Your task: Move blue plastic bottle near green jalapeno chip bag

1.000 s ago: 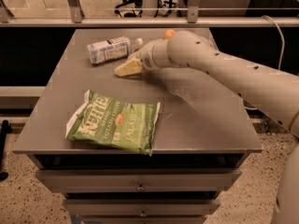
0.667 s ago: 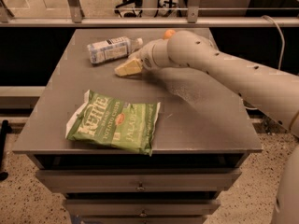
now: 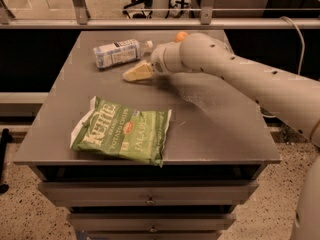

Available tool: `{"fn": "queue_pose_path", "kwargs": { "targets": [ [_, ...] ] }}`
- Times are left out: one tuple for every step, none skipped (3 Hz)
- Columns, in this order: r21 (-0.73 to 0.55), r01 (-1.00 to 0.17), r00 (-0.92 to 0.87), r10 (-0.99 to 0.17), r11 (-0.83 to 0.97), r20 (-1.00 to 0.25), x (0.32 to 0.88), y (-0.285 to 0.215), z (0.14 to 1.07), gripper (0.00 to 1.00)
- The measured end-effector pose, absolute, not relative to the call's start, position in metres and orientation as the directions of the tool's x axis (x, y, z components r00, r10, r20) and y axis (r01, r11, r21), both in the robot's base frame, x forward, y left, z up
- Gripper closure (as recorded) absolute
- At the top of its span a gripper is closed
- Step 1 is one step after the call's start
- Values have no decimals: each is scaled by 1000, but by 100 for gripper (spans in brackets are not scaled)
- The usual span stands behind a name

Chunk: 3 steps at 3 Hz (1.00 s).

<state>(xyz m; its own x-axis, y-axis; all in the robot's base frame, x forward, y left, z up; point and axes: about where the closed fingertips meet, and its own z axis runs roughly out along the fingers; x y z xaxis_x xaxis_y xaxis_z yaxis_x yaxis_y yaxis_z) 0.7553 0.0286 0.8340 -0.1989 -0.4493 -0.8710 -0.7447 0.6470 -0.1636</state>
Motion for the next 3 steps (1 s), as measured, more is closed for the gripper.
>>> {"fn": "queue_pose_path", "kwargs": {
  "targets": [
    [-185, -769, -152, -457, 612, -877, 756, 40, 864, 0],
    [-204, -820, -76, -454, 535, -888, 758, 66, 917, 0],
    [-206, -866, -40, -475, 455, -879, 762, 88, 937, 0]
  ]
}}
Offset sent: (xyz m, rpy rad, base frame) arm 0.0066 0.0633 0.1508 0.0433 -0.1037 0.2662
